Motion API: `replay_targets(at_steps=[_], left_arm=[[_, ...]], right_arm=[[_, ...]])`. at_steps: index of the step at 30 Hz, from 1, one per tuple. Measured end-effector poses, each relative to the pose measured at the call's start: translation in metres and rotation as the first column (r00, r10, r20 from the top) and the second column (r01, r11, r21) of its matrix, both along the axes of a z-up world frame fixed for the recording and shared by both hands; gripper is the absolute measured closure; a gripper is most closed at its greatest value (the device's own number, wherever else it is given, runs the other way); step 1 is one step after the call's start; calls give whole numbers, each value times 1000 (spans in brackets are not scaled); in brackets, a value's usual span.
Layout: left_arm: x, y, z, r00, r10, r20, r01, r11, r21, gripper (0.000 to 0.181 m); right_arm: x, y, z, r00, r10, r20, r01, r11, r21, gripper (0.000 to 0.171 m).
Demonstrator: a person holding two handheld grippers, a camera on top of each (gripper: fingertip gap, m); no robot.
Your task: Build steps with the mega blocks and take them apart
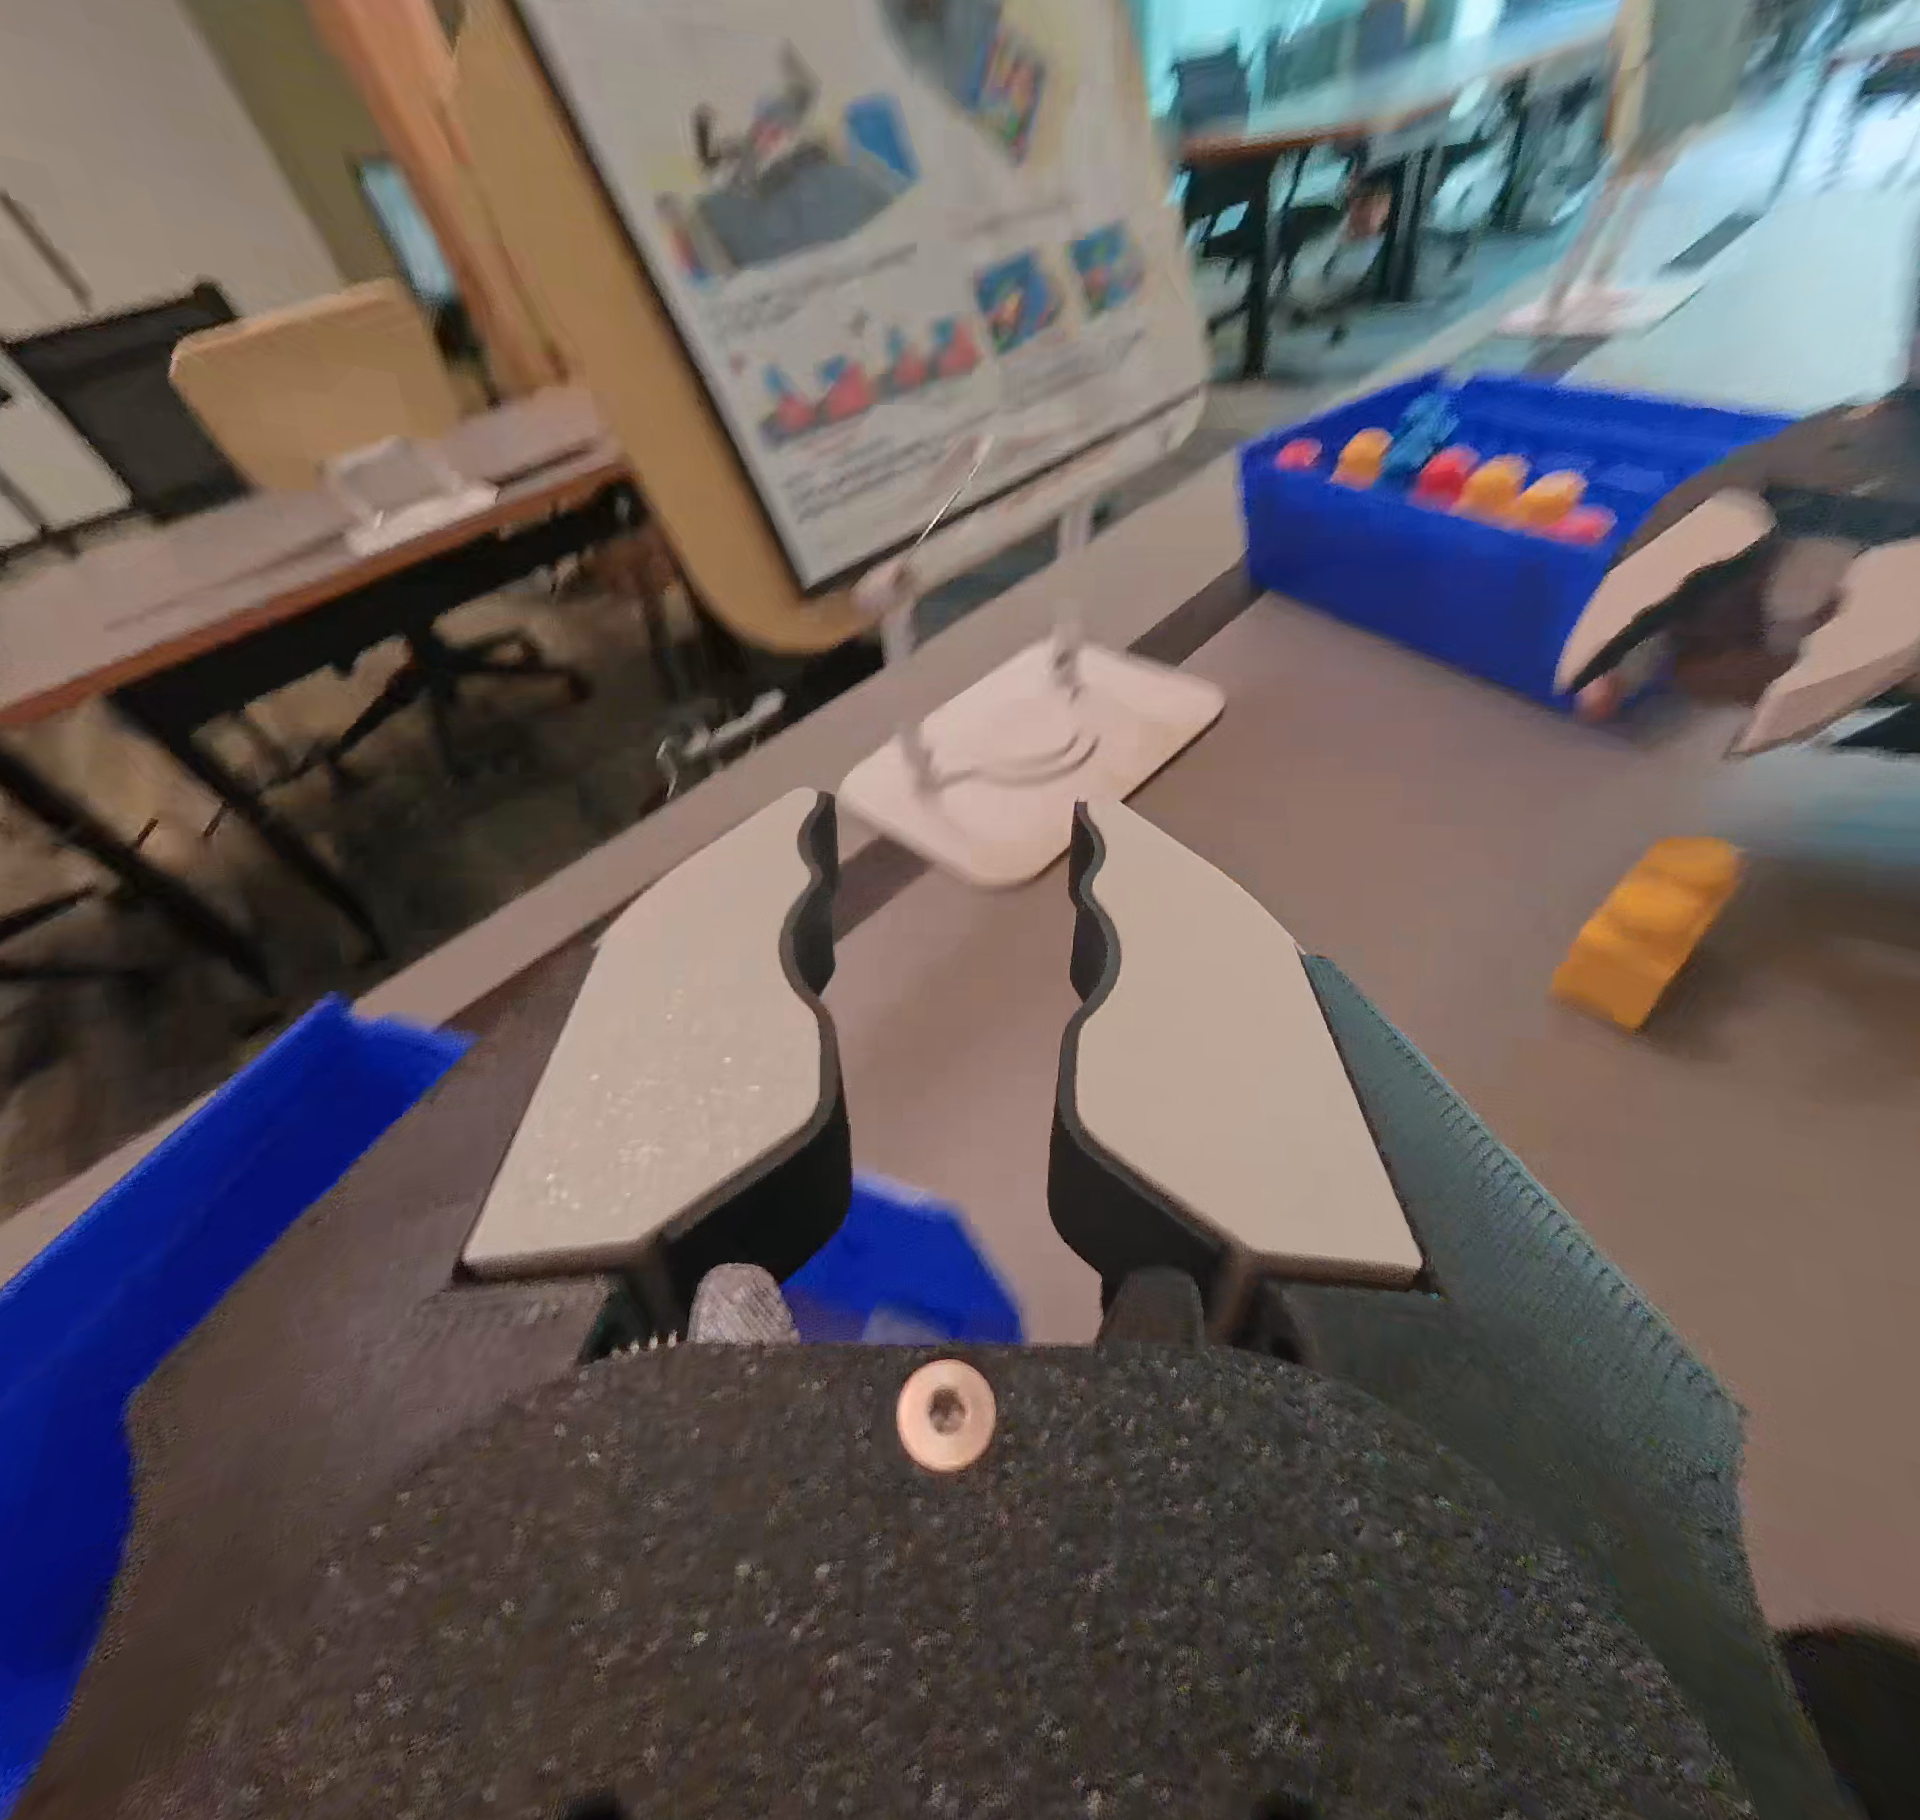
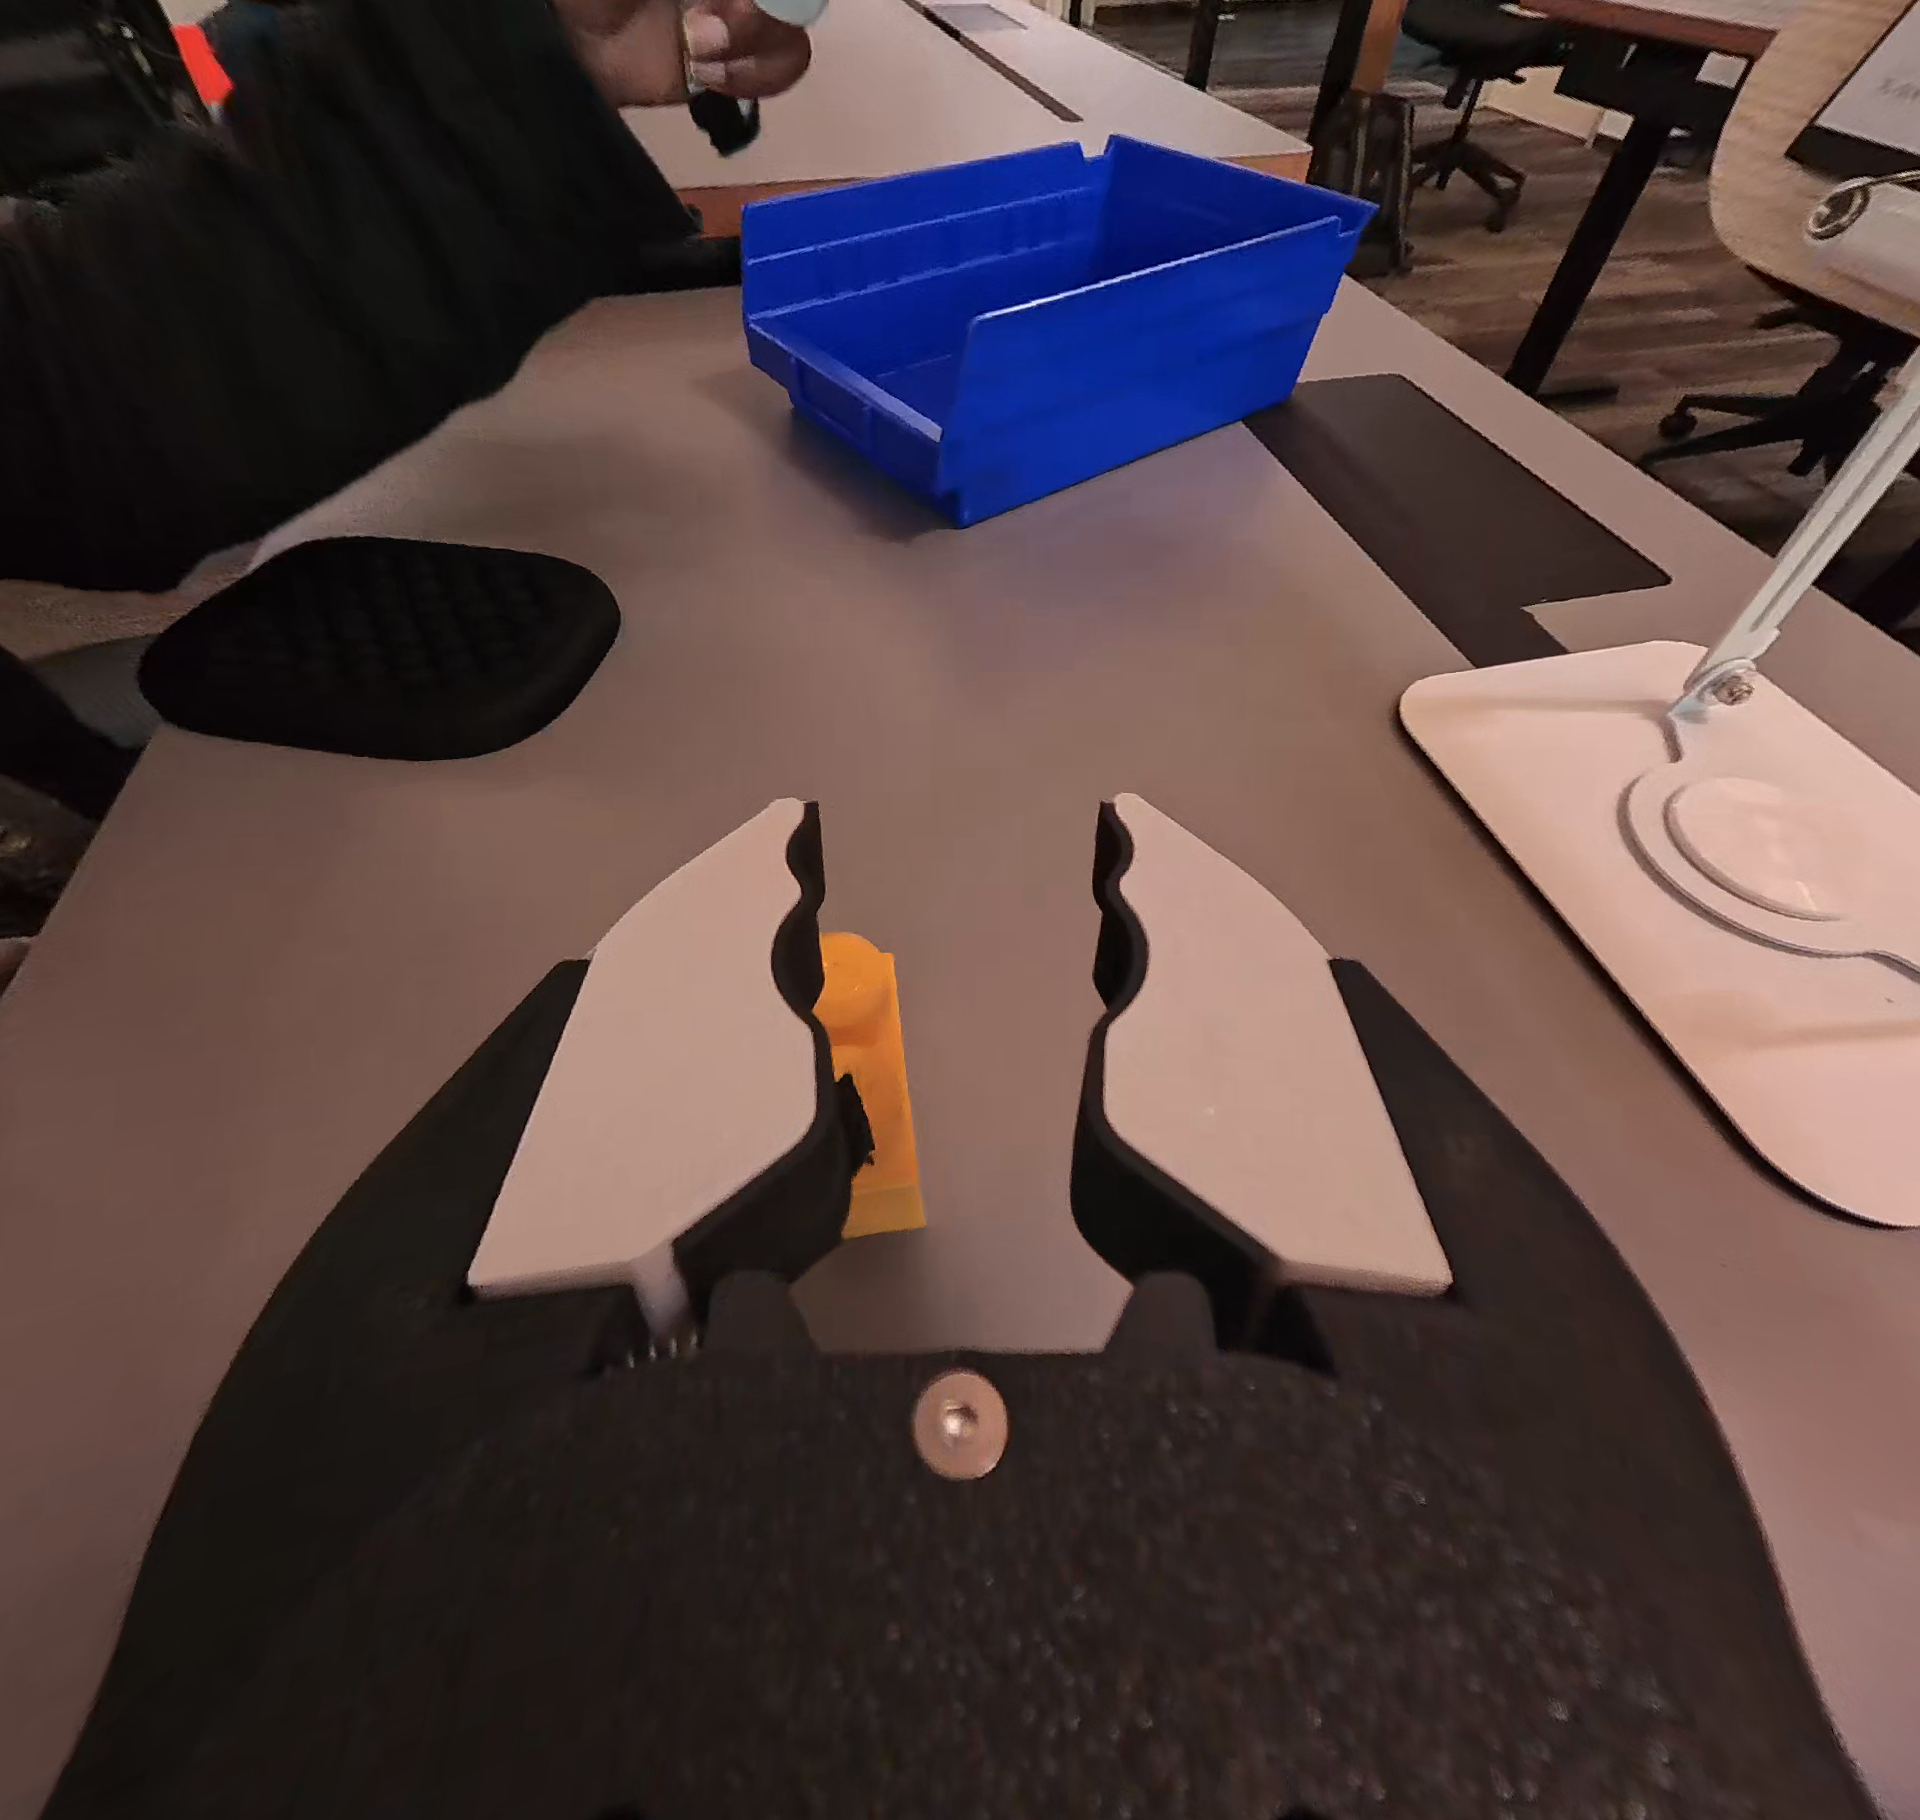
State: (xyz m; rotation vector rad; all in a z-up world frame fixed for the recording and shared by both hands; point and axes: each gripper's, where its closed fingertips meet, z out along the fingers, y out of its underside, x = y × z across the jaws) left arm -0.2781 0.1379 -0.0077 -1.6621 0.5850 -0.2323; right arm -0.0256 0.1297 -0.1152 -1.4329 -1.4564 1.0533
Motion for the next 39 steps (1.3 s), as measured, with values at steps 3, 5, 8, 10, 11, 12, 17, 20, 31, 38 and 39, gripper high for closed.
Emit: replay_targets(at_steps=[3,5,8,10,11,12,17,20,31,38,39], left_arm=[[-38,8,-34,989,39,-140,-64,981,-181,136],[-58,10,-63,978,19,-209,-88,941,-326,136],[-82,8,-108,956,-33,-291,-127,847,-516,137],[-92,3,-134,945,-87,-314,-134,775,-618,137],[-94,1,-144,946,-108,-307,-129,741,-659,137],[-95,-1,-153,949,-123,-289,-119,710,-694,137],[-92,-7,-183,966,-178,-186,-52,573,-818,138],[-86,-8,-191,976,-187,-112,-1,510,-860,136],[-86,-3,-206,961,-257,-99,31,458,-888,121],[-119,14,-206,916,-215,-339,-155,590,-793,181],[-121,16,-206,912,-203,-356,-169,604,-779,181]], right_arm=[[1,1,-2,1000,-3,6,3,1000,-5,121],[2,2,-2,1000,-6,9,6,1000,-4,121],[3,3,0,1000,-9,0,9,1000,-9,121],[4,4,0,1000,-11,-1,11,1000,-13,121],[4,4,0,1000,-13,1,13,1000,-16,121],[4,5,-2,1000,-14,6,14,1000,-17,121],[4,4,-7,1000,-11,26,11,1000,-20,121],[4,5,-9,999,-10,30,11,1000,-23,122],[4,5,-16,998,-8,61,10,1000,-26,122],[5,8,-19,997,-22,72,23,1000,-14,123],[5,8,-18,997,-24,71,25,1000,-11,124]])
